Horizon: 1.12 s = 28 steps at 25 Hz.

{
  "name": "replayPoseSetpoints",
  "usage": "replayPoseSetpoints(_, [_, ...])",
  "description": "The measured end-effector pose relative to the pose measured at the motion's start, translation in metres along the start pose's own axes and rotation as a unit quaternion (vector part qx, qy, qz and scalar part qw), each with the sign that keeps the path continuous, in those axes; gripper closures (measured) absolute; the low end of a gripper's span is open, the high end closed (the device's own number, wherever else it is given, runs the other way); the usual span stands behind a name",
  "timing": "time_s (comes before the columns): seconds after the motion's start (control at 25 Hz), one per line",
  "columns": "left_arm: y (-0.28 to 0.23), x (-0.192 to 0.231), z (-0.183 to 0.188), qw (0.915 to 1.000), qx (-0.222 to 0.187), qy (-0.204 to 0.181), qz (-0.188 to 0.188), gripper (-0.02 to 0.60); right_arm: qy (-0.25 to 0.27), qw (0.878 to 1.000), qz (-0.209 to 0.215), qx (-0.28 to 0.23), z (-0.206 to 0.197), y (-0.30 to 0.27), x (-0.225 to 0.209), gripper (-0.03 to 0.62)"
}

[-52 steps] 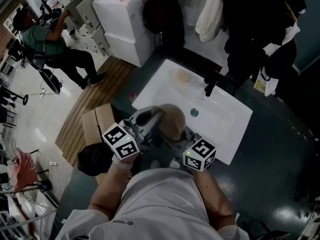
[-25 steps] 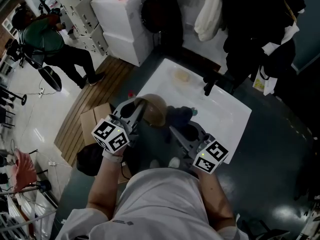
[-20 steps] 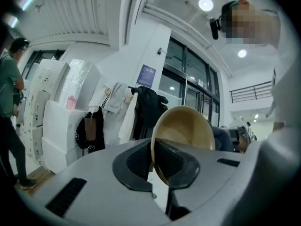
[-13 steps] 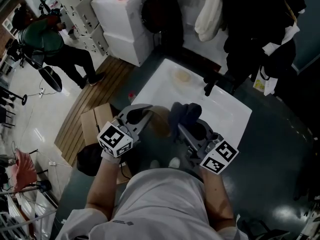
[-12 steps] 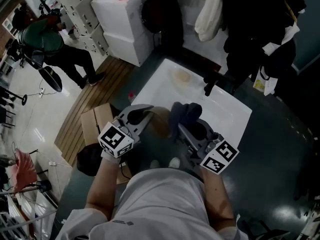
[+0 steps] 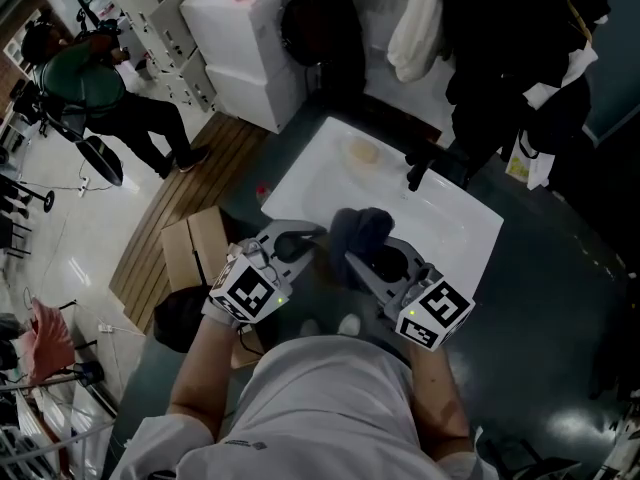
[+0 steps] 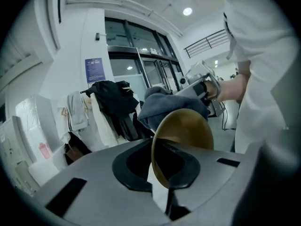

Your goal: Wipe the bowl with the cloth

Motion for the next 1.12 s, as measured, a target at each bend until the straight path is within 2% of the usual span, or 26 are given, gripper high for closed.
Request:
replayPoseSetpoints(0.36, [-0.019,-0.036,0.001,0.9952,0.037,-0.080,-0.043,0.563,0.057,0.997,-0.008,0.049,-0.012,-0.010,0.010,0.508])
replayPoseSetpoints(0.48, [-0.026,-0.049,0.003,0.9938,0.038,-0.088,-0.057,0.563,0.071,0.996,-0.011,0.059,-0.018,-0.014,0.011,0.508])
replayPoseSetpoints(0.76, [-0.027,-0.053,0.005,0.9954,0.028,-0.065,-0.063,0.563,0.057,0.997,-0.009,0.057,-0.017,-0.016,0.010,0.507])
replayPoseSetpoints(0.88, [-0.026,-0.052,0.005,0.9969,0.013,-0.048,-0.062,0.563,0.035,0.999,-0.014,0.030,-0.011,-0.012,0.004,0.507])
replayPoseSetpoints(1.0, [-0.022,-0.047,0.008,0.9980,-0.022,-0.008,-0.059,0.563,-0.014,0.999,-0.028,-0.033,0.004,0.002,-0.012,0.507])
replayPoseSetpoints(1.08, [-0.013,-0.037,0.016,0.9957,-0.069,0.033,-0.052,0.565,-0.052,0.994,-0.047,-0.078,0.015,0.018,-0.028,0.507])
replayPoseSetpoints(1.12, [-0.007,-0.030,0.021,0.9916,-0.100,0.065,-0.049,0.565,-0.070,0.991,-0.055,-0.098,0.020,0.025,-0.036,0.507])
Point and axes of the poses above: the fingertips, and each gripper's own axes: y backward along the fingers, x to its left, z out of its top, the point moved 1 cm from there along y, backward along the fingers, and after that the axes turned 7 degrees about x, right-handed, at the moved point
